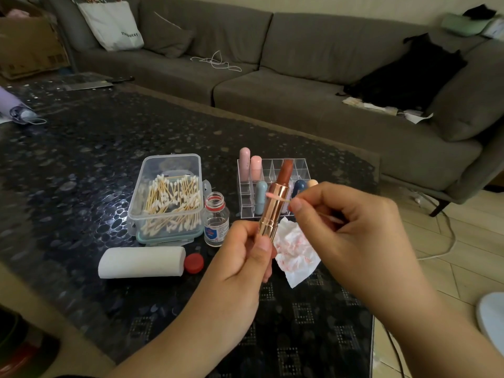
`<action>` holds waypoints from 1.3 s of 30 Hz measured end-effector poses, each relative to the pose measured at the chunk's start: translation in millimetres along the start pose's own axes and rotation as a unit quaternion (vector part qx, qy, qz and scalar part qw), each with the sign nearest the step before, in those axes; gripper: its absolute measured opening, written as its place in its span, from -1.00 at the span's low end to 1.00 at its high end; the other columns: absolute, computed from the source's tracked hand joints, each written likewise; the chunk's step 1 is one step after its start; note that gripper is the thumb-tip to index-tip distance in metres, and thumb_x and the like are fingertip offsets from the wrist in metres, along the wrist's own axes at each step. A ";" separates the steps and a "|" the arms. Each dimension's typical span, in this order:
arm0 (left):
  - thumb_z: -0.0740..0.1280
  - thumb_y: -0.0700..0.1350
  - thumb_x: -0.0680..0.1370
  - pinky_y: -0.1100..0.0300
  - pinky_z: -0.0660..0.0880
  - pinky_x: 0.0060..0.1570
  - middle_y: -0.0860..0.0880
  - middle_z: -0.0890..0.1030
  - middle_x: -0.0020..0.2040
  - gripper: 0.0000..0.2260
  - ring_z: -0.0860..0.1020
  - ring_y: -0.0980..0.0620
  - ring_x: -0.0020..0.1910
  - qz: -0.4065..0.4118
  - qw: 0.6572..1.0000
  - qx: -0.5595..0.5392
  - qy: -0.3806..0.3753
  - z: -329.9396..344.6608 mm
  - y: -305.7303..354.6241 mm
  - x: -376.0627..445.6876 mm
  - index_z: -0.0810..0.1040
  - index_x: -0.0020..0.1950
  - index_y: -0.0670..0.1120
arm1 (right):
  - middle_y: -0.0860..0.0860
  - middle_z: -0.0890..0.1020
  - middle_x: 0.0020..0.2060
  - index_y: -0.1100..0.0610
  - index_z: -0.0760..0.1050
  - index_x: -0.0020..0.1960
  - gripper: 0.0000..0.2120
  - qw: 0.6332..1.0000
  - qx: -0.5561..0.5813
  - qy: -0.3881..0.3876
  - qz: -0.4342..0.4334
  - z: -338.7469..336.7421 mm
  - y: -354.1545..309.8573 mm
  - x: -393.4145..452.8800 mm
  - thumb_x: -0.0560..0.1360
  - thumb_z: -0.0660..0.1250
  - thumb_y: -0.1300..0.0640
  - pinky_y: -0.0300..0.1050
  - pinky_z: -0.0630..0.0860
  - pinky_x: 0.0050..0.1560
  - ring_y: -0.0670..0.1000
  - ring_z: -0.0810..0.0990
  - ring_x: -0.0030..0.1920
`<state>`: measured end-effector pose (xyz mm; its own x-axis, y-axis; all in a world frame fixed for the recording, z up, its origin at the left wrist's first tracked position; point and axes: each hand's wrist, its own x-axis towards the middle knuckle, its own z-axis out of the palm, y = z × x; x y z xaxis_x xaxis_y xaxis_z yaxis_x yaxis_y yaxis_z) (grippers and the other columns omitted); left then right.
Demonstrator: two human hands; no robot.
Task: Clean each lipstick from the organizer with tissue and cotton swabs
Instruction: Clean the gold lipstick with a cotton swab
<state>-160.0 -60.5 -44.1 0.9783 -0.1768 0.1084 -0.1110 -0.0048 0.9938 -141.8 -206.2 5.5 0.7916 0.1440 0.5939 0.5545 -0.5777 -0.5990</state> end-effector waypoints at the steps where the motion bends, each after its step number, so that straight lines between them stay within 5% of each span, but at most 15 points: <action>1: 0.10 0.30 0.41 0.22 0.36 -0.13 0.10 0.44 -0.32 -0.74 0.39 0.16 -0.29 0.002 1.000 -0.002 0.001 -0.2 -0.6 -0.1 0.47 -0.10 0.23 | -0.07 0.45 -0.54 0.07 0.59 -0.28 -0.86 1.000 -0.004 -0.010 -0.003 1.3 -0.1 -0.6 0.45 0.35 0.12 -0.49 0.23 -0.45 -0.14 0.36 -0.52; 4: 0.11 0.30 0.37 0.30 0.42 -0.15 0.12 0.46 -0.34 -0.72 0.42 0.19 -0.30 0.004 1.000 -0.005 0.010 0.0 -1.6 0.5 0.48 -0.07 0.24 | -0.23 0.37 -0.57 0.06 0.56 -0.32 -0.86 0.999 -0.011 -0.046 -0.008 3.3 -1.5 -2.1 0.41 0.36 0.16 -0.55 0.23 -0.45 -0.21 0.40 -0.53; 9: 0.13 0.28 0.33 0.47 0.36 -0.21 0.27 0.53 -0.33 -0.65 0.48 0.31 -0.28 0.015 1.000 0.013 0.020 -0.2 0.1 0.8 0.44 0.00 0.16 | -0.08 0.51 -0.50 0.05 0.56 -0.32 -0.85 0.999 0.025 -0.039 0.010 0.5 -3.9 -1.8 0.42 0.34 0.14 -0.47 0.25 -0.47 -0.16 0.38 -0.54; 16: 0.11 0.33 0.39 0.01 0.45 -0.11 0.08 0.44 -0.34 -0.80 0.42 0.10 -0.30 0.007 0.999 0.046 0.022 -0.9 0.0 -1.2 0.41 -0.12 0.30 | -0.03 0.48 -0.45 0.04 0.57 -0.27 -0.86 0.999 0.005 0.032 0.010 -1.3 -1.8 0.8 0.47 0.33 0.12 -0.44 0.26 -0.43 -0.13 0.37 -0.48; 23: 0.19 0.17 0.44 -0.14 0.48 -0.06 0.11 0.47 -0.32 -0.91 0.45 0.09 -0.28 0.011 0.999 0.024 0.026 -0.1 -1.5 0.1 0.44 -0.10 0.27 | -0.14 0.40 -0.56 0.10 0.57 -0.31 -0.85 1.000 -0.007 -0.018 -0.002 3.8 -2.0 -1.2 0.44 0.35 0.15 -0.49 0.23 -0.45 -0.16 0.36 -0.53; 27: 0.20 0.13 0.44 -0.07 0.48 -0.05 0.15 0.51 -0.30 -0.91 0.46 0.14 -0.28 0.012 0.999 0.005 0.030 -0.8 -1.4 1.3 0.47 -0.10 0.25 | -0.10 0.46 -0.53 0.08 0.58 -0.31 -0.86 0.998 0.027 -0.055 0.015 4.3 -4.6 -2.5 0.42 0.34 0.16 -0.50 0.24 -0.48 -0.18 0.37 -0.55; 34: 0.14 0.28 0.48 -0.08 0.48 -0.12 0.05 0.44 -0.33 -0.85 0.43 0.05 -0.30 0.019 0.998 0.037 0.040 -2.7 1.1 -1.7 0.41 -0.12 0.28 | 0.05 0.48 -0.48 0.02 0.57 -0.25 -0.86 0.999 0.033 0.030 0.031 -1.9 -2.0 0.2 0.47 0.31 0.06 -0.36 0.25 -0.49 -0.01 0.36 -0.49; 39: 0.17 0.23 0.49 0.10 0.47 -0.17 0.09 0.46 -0.35 -0.88 0.46 0.12 -0.30 0.029 0.998 0.018 0.043 -3.0 -1.6 -0.7 0.42 -0.13 0.23 | -0.04 0.44 -0.50 0.07 0.56 -0.29 -0.84 0.999 0.020 -0.016 0.028 1.3 -1.0 -1.1 0.46 0.32 0.10 -0.47 0.21 -0.47 -0.15 0.32 -0.54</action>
<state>-160.0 -57.3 -45.7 0.9813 -0.0917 0.1691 -0.1727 -0.0326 0.9844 -142.9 -204.7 4.7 0.8293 0.1374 0.5416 0.5180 -0.5526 -0.6530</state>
